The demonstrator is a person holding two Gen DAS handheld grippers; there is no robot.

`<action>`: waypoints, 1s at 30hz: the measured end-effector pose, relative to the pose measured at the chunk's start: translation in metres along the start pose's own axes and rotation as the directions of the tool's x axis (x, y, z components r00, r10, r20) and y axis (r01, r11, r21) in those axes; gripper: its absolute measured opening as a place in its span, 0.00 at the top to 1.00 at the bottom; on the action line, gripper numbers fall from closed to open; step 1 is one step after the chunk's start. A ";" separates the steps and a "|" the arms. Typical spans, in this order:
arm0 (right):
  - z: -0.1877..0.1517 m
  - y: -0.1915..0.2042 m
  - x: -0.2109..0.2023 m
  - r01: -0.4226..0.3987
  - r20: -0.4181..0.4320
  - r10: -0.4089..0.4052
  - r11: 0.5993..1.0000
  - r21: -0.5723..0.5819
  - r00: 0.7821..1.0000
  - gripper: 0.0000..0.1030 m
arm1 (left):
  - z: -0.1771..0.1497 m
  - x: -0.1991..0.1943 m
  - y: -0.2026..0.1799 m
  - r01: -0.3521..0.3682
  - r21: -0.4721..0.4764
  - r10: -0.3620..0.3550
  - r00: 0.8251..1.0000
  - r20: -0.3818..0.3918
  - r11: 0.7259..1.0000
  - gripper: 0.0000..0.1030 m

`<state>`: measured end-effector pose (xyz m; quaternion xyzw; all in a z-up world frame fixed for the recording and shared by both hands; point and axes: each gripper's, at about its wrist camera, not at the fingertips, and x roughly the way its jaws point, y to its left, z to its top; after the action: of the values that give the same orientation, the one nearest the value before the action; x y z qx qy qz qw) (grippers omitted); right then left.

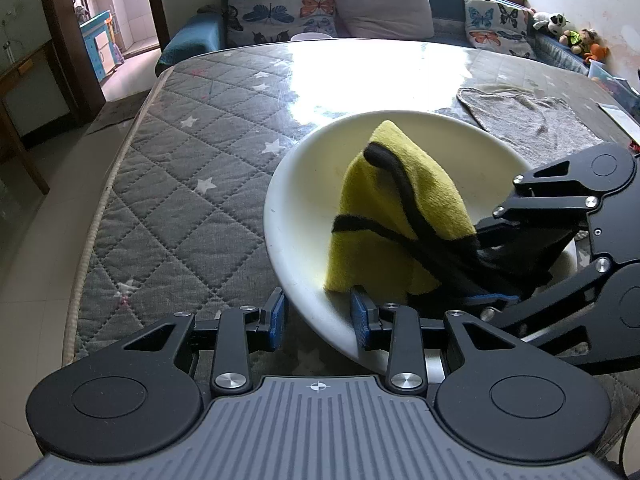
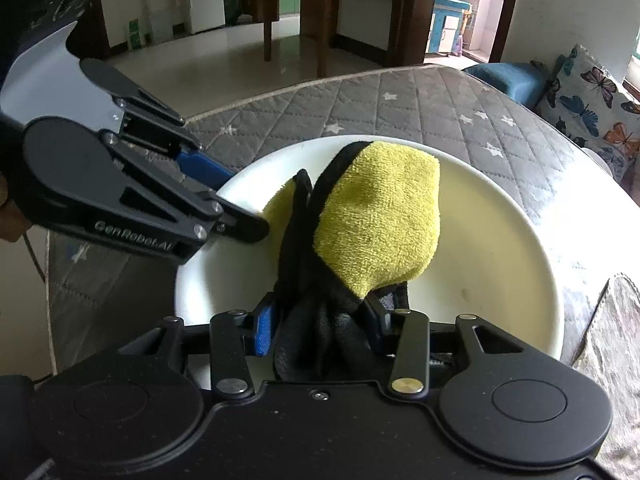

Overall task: Clean bowl
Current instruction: 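Hold the bowl rim with the left tool while the right tool scrubs the cloth around the bowl bottom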

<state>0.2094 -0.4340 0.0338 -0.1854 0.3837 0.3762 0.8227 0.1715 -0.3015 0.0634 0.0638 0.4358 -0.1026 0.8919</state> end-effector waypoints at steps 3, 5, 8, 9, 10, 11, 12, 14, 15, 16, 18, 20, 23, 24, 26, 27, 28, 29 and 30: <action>-0.003 0.000 -0.002 0.000 -0.006 0.000 1.000 -0.001 1.000 0.55 | 0.000 0.000 0.001 0.000 0.001 0.000 1.000 0.000 1.000 0.66; -0.004 0.000 -0.004 0.002 -0.008 -0.002 1.000 -0.002 1.000 0.55 | 0.000 0.000 0.001 0.000 0.001 0.000 1.000 -0.001 1.000 0.66; -0.007 -0.001 -0.006 0.000 -0.011 0.000 1.000 0.010 1.000 0.55 | 0.000 -0.001 0.001 -0.001 0.001 0.001 1.000 -0.001 1.000 0.65; -0.007 -0.001 -0.006 0.000 -0.011 0.000 1.000 0.014 1.000 0.55 | 0.000 -0.001 0.001 -0.001 0.001 0.001 1.000 -0.001 1.000 0.65; -0.008 -0.001 -0.007 0.000 -0.012 0.000 1.000 0.016 1.000 0.55 | 0.000 -0.001 0.001 -0.001 0.001 0.001 1.000 -0.001 1.000 0.65; -0.009 -0.002 -0.008 0.002 -0.014 -0.001 1.000 0.018 1.000 0.55 | 0.000 -0.001 0.001 -0.001 0.001 0.001 1.000 -0.002 1.000 0.65; -0.010 -0.003 -0.009 0.003 -0.015 -0.002 1.000 0.020 1.000 0.55 | 0.000 -0.001 0.000 -0.001 0.001 0.001 1.000 -0.002 1.000 0.65; -0.011 -0.006 -0.009 0.005 -0.017 -0.005 1.000 0.022 1.000 0.55 | 0.000 -0.001 0.000 -0.002 0.001 0.002 1.000 -0.003 1.000 0.65; -0.012 -0.007 -0.010 0.007 -0.018 -0.007 1.000 0.024 1.000 0.55 | 0.000 -0.001 0.000 -0.002 0.001 0.002 1.000 -0.004 1.000 0.65; -0.012 -0.008 -0.010 0.009 -0.020 -0.009 1.000 0.026 1.000 0.55 | 0.000 -0.001 0.000 -0.002 0.001 0.002 1.000 -0.004 1.000 0.65; -0.013 -0.010 -0.010 0.016 -0.023 -0.015 0.999 0.033 1.000 0.55 | 0.000 0.000 0.000 -0.003 0.002 0.003 1.000 -0.004 1.000 0.65; -0.014 -0.013 -0.010 0.023 -0.024 -0.022 0.999 0.039 0.999 0.54 | 0.000 0.000 0.000 -0.004 0.003 0.004 1.000 -0.005 1.000 0.65; -0.015 -0.018 -0.011 0.035 -0.024 -0.034 0.998 0.053 0.999 0.54 | -0.001 0.000 -0.001 -0.004 0.003 0.004 1.000 -0.006 1.000 0.64; -0.015 -0.020 -0.011 0.040 -0.023 -0.038 0.997 0.059 0.999 0.54 | -0.001 0.001 -0.001 -0.005 0.003 0.005 1.000 -0.007 1.000 0.64; -0.016 -0.022 -0.010 0.046 -0.021 -0.044 0.997 0.065 0.999 0.54 | -0.001 0.001 -0.002 -0.006 0.006 0.006 1.000 -0.008 1.000 0.64; -0.017 -0.024 -0.010 0.048 -0.020 -0.047 0.996 0.069 0.999 0.54 | 0.000 0.001 -0.002 -0.007 0.007 0.007 1.000 -0.008 1.000 0.63; -0.017 -0.025 -0.010 0.051 -0.020 -0.049 0.996 0.072 0.999 0.54 | 0.000 0.002 -0.002 -0.007 0.008 0.008 1.000 -0.009 1.000 0.63; -0.017 -0.027 -0.010 0.055 -0.019 -0.053 0.996 0.077 0.998 0.54 | 0.000 0.002 -0.002 -0.008 0.008 0.008 1.000 -0.010 1.000 0.63; -0.017 -0.028 -0.009 0.059 -0.017 -0.058 0.995 0.078 0.998 0.54 | 0.000 0.003 -0.002 -0.008 0.009 0.008 1.000 -0.011 1.000 0.63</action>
<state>0.2188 -0.4669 0.0306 -0.1669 0.3988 0.3350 0.8372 0.1726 -0.3042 0.0612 0.0699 0.4398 -0.1006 0.8897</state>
